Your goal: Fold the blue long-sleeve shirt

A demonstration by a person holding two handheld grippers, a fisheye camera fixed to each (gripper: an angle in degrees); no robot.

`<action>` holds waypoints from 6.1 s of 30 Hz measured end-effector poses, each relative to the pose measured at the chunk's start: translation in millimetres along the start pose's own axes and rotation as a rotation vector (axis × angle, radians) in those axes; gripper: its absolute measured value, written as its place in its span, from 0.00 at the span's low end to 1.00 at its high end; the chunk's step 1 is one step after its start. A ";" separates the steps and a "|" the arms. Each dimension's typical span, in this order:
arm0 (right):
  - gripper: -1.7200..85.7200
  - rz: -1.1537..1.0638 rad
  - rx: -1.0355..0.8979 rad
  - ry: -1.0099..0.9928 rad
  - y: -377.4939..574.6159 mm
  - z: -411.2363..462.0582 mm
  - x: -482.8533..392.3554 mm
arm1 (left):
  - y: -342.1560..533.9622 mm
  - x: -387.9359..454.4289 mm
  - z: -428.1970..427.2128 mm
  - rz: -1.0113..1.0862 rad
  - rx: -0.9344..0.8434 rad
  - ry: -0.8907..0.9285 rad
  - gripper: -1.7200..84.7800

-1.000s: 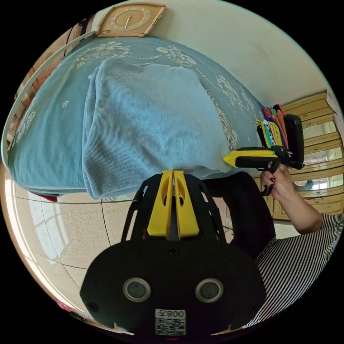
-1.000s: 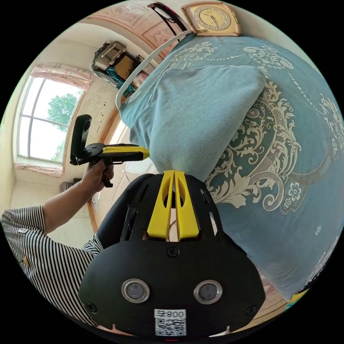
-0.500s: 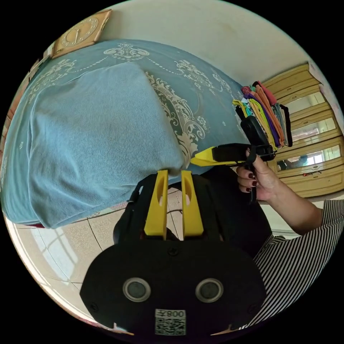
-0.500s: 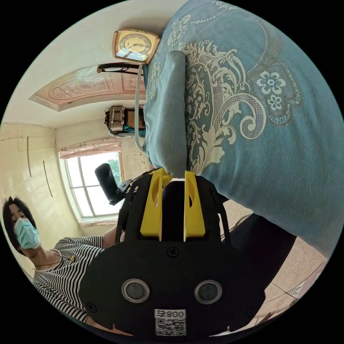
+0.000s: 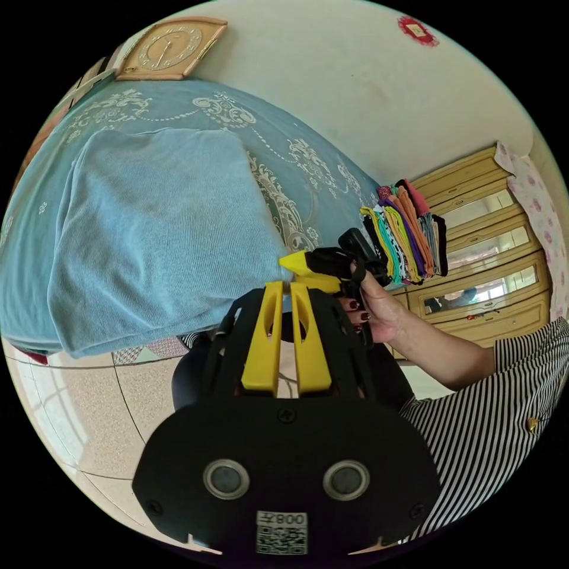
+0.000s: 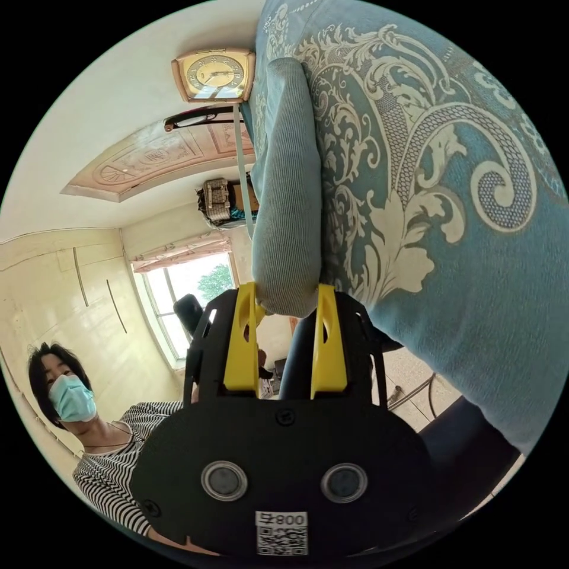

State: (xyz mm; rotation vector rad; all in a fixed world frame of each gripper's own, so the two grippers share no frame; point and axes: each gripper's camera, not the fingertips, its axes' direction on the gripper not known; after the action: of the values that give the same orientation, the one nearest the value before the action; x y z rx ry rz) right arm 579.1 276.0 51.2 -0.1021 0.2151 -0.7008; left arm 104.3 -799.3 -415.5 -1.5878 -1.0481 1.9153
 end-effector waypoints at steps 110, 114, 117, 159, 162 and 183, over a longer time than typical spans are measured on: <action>0.06 -0.368 0.460 -0.170 275.0 -457.4 729.5 | -131.7 441.0 193.1 0.098 0.209 0.825 0.08; 0.06 -0.390 0.545 -0.165 296.5 -525.0 754.8 | -183.7 512.9 222.0 0.156 0.155 0.887 0.08; 0.06 -0.413 0.634 -0.155 332.1 -584.9 771.1 | -227.1 586.9 245.1 0.234 0.080 0.928 0.08; 0.05 -0.487 1.096 0.199 447.3 -1375.6 1236.7 | -607.7 1259.4 863.9 0.513 -0.235 1.319 0.08; 0.04 -0.479 1.032 0.184 384.8 -1429.1 1267.2 | -647.2 1268.5 899.2 0.473 -0.182 1.250 0.08; 0.07 -0.405 0.643 0.842 -50.8 -1633.6 1355.2 | -828.4 1311.5 1208.0 0.172 -0.008 0.626 0.08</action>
State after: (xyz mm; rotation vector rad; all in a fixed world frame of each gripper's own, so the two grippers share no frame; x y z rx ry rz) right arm 1178.5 -676.5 -1749.2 0.8002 0.7742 -1.1604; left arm -1486.5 350.2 -531.1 -2.1354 -0.6651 1.3433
